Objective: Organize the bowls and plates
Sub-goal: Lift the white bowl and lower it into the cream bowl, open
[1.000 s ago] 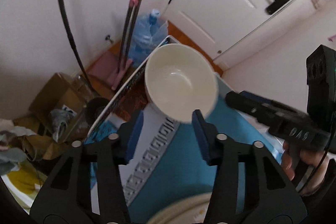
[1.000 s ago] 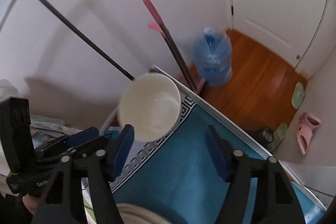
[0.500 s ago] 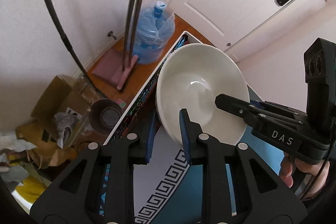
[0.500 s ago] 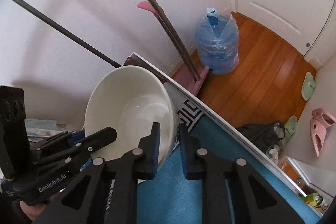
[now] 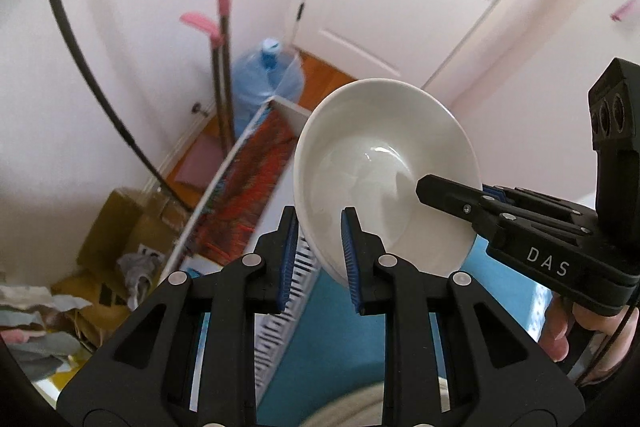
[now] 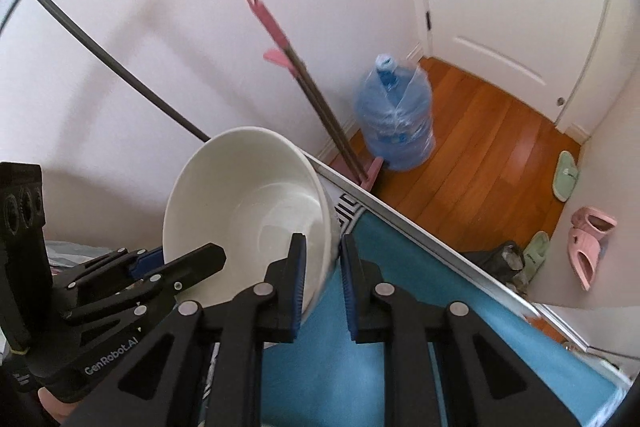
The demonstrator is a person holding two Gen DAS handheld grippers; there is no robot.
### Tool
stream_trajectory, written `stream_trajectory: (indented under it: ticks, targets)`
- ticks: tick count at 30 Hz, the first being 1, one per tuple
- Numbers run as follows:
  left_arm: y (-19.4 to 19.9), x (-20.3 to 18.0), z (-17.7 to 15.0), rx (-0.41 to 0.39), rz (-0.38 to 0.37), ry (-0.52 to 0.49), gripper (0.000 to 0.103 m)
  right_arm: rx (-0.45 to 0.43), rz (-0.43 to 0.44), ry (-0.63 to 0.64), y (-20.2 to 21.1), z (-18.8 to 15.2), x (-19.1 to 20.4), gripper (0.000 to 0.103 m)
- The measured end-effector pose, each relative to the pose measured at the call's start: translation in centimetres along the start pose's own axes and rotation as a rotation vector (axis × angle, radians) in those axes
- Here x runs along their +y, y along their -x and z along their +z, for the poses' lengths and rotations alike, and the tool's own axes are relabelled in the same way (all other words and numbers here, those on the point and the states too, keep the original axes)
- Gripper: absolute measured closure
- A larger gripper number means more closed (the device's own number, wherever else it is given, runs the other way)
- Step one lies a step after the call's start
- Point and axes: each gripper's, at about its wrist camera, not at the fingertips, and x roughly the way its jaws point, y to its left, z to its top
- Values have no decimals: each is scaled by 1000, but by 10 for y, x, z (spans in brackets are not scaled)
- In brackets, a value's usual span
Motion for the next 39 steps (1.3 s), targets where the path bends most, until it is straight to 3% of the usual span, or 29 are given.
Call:
stream_trajectory:
  ticks: [6, 13, 18, 22, 32, 39]
  targets:
    - [62, -58, -31, -67, -35, -74, 83, -101, -24, -29, 88, -42, -3, 87]
    - [115, -133, -95, -85, -86, -143, 84, -181, -72, -59, 184, -125, -18, 87]
    - [130, -184, -151, -68, -137, -195, 83, -207, -118, -99, 231, -185, -36, 87]
    - [127, -221, -198, -5, -207, -226, 83, -201, -175, -151, 263, -239, -57, 87]
    - [87, -282, -279, 191, -235, -380, 84, -137, -268, -319, 276, -339, -104, 87]
    - [51, -300, -309, 301, -171, -482, 84, -80, -277, -408, 257, -374, -129, 87]
